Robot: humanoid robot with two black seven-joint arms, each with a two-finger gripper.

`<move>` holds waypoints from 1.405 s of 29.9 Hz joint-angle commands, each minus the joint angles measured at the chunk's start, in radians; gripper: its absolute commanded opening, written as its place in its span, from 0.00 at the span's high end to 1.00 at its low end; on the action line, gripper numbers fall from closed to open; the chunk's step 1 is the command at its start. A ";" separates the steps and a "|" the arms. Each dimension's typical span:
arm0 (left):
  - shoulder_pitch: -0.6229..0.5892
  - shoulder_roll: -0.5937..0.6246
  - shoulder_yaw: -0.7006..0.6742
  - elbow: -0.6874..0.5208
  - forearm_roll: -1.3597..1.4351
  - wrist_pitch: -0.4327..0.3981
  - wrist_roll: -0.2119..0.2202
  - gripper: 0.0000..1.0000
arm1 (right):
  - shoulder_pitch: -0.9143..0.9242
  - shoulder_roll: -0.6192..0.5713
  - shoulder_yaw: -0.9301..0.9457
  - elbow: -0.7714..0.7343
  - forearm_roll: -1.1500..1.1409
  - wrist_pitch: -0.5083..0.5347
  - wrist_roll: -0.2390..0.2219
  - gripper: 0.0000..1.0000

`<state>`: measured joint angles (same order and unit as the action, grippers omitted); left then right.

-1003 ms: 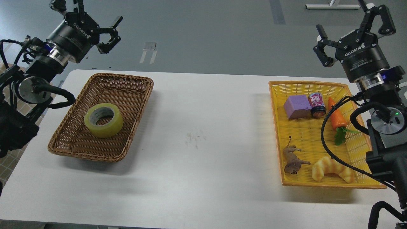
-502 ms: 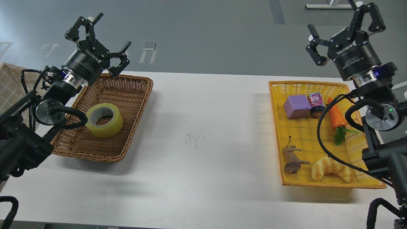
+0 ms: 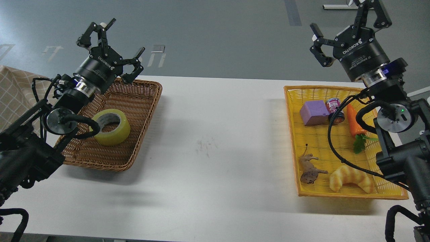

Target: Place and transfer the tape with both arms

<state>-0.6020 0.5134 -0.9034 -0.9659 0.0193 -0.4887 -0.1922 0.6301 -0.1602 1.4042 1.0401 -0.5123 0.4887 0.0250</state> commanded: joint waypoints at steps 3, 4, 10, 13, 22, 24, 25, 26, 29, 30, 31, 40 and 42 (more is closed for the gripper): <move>-0.013 -0.001 0.001 0.004 0.007 0.000 0.000 0.02 | 0.003 -0.001 -0.007 0.006 0.002 0.000 0.001 0.00; -0.013 -0.001 0.001 0.004 0.007 0.000 0.000 0.02 | 0.003 -0.001 -0.007 0.006 0.002 0.000 0.001 0.00; -0.021 -0.019 0.001 0.004 0.007 0.000 0.000 0.02 | 0.002 -0.004 -0.022 0.005 0.000 0.000 0.001 0.00; -0.024 -0.024 0.001 0.004 0.007 0.000 0.000 0.02 | 0.002 -0.004 -0.027 0.008 0.000 0.000 0.001 0.00; -0.027 -0.024 0.000 0.004 0.007 0.000 -0.001 0.02 | 0.011 -0.002 -0.028 0.008 0.000 0.000 0.001 0.00; -0.027 -0.024 -0.002 0.004 0.005 0.000 -0.003 0.02 | 0.011 -0.002 -0.028 0.008 0.002 0.000 0.001 0.00; -0.025 -0.024 -0.002 0.004 0.005 0.000 -0.003 0.02 | 0.011 -0.002 -0.027 0.008 0.002 0.000 0.001 0.00; -0.025 -0.024 -0.002 0.004 0.005 0.000 -0.003 0.02 | 0.011 -0.002 -0.027 0.008 0.002 0.000 0.001 0.00; -0.025 -0.026 -0.002 0.004 0.005 0.000 -0.003 0.02 | 0.011 -0.002 -0.027 0.009 0.002 0.000 0.001 0.00; -0.027 -0.026 -0.002 0.004 0.005 0.000 -0.003 0.02 | 0.011 -0.002 -0.027 0.009 0.002 0.000 0.001 0.00; -0.027 -0.024 -0.002 0.004 0.005 0.000 -0.003 0.02 | 0.011 0.001 -0.027 0.009 0.002 0.000 0.001 0.00; -0.028 -0.024 -0.003 0.004 0.005 0.000 -0.003 0.02 | 0.010 0.007 -0.025 0.001 0.003 0.000 0.003 0.00; -0.028 -0.024 -0.003 0.004 0.005 0.000 -0.003 0.02 | 0.010 0.005 -0.025 -0.003 0.003 0.000 0.003 0.00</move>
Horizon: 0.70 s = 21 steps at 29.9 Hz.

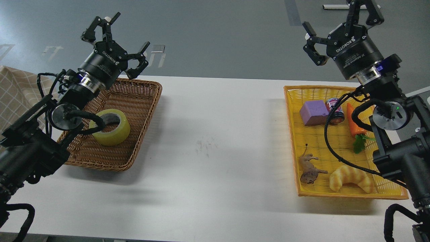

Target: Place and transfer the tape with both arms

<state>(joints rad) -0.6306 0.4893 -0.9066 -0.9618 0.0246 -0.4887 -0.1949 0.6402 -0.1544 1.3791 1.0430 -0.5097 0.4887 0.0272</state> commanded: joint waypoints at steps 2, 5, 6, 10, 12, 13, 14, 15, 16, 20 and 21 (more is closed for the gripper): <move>0.000 0.002 0.000 0.000 0.000 0.000 0.000 0.02 | 0.000 -0.001 0.000 -0.006 0.000 0.000 0.000 0.00; 0.000 0.002 0.000 0.000 0.000 0.000 0.000 0.02 | 0.000 0.001 0.001 -0.005 0.000 0.000 0.000 0.00; -0.001 0.002 0.000 0.000 0.000 0.000 0.000 0.02 | 0.000 0.001 0.001 -0.003 0.000 0.000 0.000 0.00; -0.006 0.002 0.000 0.000 0.000 0.000 0.000 0.02 | 0.000 0.001 0.003 -0.001 0.000 0.000 0.000 0.00; -0.008 0.002 0.000 0.000 0.000 0.000 0.000 0.02 | 0.000 0.001 0.003 -0.003 0.000 0.000 0.000 0.00; -0.008 0.003 0.000 0.000 0.000 0.000 0.000 0.02 | 0.000 0.001 0.002 -0.001 0.000 0.000 0.000 0.00; -0.008 0.003 0.000 0.000 0.000 0.000 0.000 0.02 | 0.000 0.001 0.001 0.000 0.000 0.000 0.000 0.00; -0.009 0.003 0.000 0.000 0.000 0.000 0.000 0.02 | 0.000 0.001 0.003 0.002 0.000 0.000 0.000 0.00; -0.009 0.005 0.000 0.000 0.000 0.000 0.000 0.02 | 0.000 0.001 0.003 0.003 0.000 0.000 0.002 0.00; -0.009 0.003 0.000 0.000 0.000 0.000 0.000 0.02 | -0.005 0.001 -0.003 0.009 0.000 0.000 -0.001 0.00; -0.009 0.002 0.000 0.000 0.001 0.000 0.000 0.02 | -0.008 -0.001 -0.009 0.005 -0.001 0.000 -0.003 0.00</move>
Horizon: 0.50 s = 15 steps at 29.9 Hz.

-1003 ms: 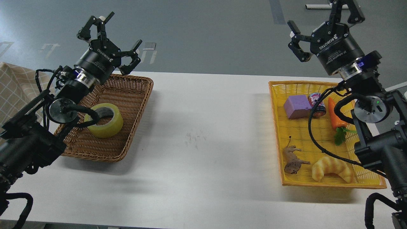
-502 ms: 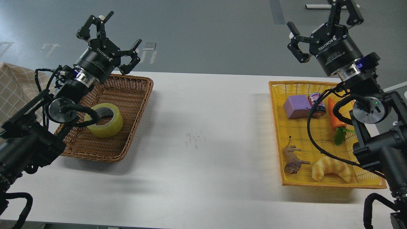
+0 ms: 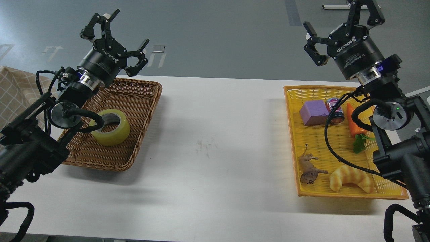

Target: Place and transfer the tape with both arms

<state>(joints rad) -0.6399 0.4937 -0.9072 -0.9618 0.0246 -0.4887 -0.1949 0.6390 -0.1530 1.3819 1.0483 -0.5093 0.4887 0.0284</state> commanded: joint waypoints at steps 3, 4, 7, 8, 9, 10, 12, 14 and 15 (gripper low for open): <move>0.000 -0.003 0.001 0.000 0.002 0.000 0.000 0.02 | -0.002 0.001 -0.015 -0.004 0.000 0.000 -0.002 0.00; 0.000 -0.003 0.001 0.000 0.002 0.000 0.000 0.02 | -0.002 0.001 -0.015 -0.002 0.000 0.000 -0.002 0.00; 0.000 -0.003 0.001 0.000 0.001 0.000 0.000 0.02 | -0.007 0.001 -0.015 0.003 0.000 0.000 -0.002 0.00; 0.000 -0.003 0.001 0.000 0.002 0.000 0.000 0.02 | -0.008 0.001 -0.014 0.004 0.000 0.000 -0.002 0.00; 0.000 -0.003 0.001 0.000 0.002 0.000 0.000 0.02 | -0.008 0.001 -0.015 0.004 0.000 0.000 -0.002 0.00; -0.001 -0.003 0.001 0.000 0.002 0.000 0.000 0.02 | -0.008 0.001 -0.015 0.004 0.000 0.000 -0.002 0.00; 0.000 -0.003 0.001 0.000 0.002 0.000 0.000 0.02 | -0.008 0.001 -0.015 0.004 0.000 0.000 -0.002 0.00; -0.001 -0.001 0.001 0.000 0.002 0.000 0.000 0.02 | -0.008 0.003 -0.015 0.004 0.000 0.000 -0.002 0.00; -0.001 -0.001 0.001 0.000 0.002 0.000 0.000 0.02 | -0.008 0.003 -0.015 0.004 0.000 0.000 -0.002 0.00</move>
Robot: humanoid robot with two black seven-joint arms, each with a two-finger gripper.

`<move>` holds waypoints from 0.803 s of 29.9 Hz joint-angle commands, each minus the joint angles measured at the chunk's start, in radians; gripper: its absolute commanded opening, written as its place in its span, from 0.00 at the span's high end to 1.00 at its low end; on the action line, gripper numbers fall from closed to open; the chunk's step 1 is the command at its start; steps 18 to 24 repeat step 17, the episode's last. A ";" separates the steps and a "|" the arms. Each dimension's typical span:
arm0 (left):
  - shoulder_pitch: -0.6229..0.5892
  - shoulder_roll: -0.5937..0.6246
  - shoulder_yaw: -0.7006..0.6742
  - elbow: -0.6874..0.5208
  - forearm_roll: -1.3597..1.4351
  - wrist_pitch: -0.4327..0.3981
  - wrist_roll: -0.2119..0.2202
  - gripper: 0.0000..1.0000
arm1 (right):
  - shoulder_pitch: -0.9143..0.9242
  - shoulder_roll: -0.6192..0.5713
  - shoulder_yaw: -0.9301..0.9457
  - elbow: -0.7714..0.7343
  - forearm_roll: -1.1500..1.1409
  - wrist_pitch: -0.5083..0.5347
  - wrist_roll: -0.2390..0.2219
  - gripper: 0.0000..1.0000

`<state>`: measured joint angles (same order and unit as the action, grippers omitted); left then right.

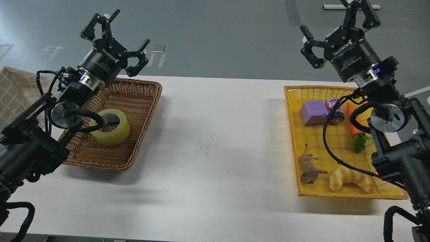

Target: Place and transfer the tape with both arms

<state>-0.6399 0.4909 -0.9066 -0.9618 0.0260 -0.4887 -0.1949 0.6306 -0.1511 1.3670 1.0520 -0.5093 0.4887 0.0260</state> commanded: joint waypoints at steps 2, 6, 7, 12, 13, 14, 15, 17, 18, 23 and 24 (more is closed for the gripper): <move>-0.003 0.001 0.000 0.000 0.000 0.000 0.000 0.02 | -0.002 0.001 0.000 0.000 0.000 0.000 0.000 0.00; -0.003 0.001 -0.001 0.000 -0.001 0.000 0.000 0.02 | -0.002 0.001 0.000 0.000 0.000 0.000 0.000 0.00; -0.003 0.003 -0.001 0.000 -0.001 0.000 0.000 0.02 | -0.002 0.001 0.000 0.000 0.000 0.000 0.000 0.00; -0.004 0.003 -0.008 0.000 0.000 0.000 0.000 0.02 | -0.003 0.001 0.003 0.000 0.000 0.000 0.000 0.00; -0.004 0.003 -0.008 0.000 -0.001 0.000 0.000 0.02 | -0.003 0.001 0.003 0.000 0.000 0.000 0.002 0.00; -0.004 0.003 -0.008 0.000 0.000 0.000 0.000 0.02 | -0.003 0.001 0.003 0.000 0.000 0.000 0.002 0.00; -0.004 0.003 -0.008 0.000 0.000 0.000 0.000 0.02 | -0.003 0.001 0.003 0.000 0.000 0.000 0.002 0.00; -0.004 0.003 -0.008 0.000 -0.001 0.000 0.000 0.02 | -0.005 0.001 0.003 0.000 0.000 0.000 0.003 0.00; -0.004 0.003 -0.008 0.000 -0.001 0.000 0.000 0.02 | -0.005 0.001 0.003 0.000 0.000 0.000 0.003 0.00; -0.004 0.003 -0.008 0.000 -0.001 0.000 0.000 0.02 | -0.005 0.001 0.003 0.000 0.000 0.000 0.003 0.00; -0.004 0.003 -0.008 0.000 -0.001 0.000 0.000 0.02 | -0.005 0.001 0.003 0.000 0.000 0.000 0.003 0.00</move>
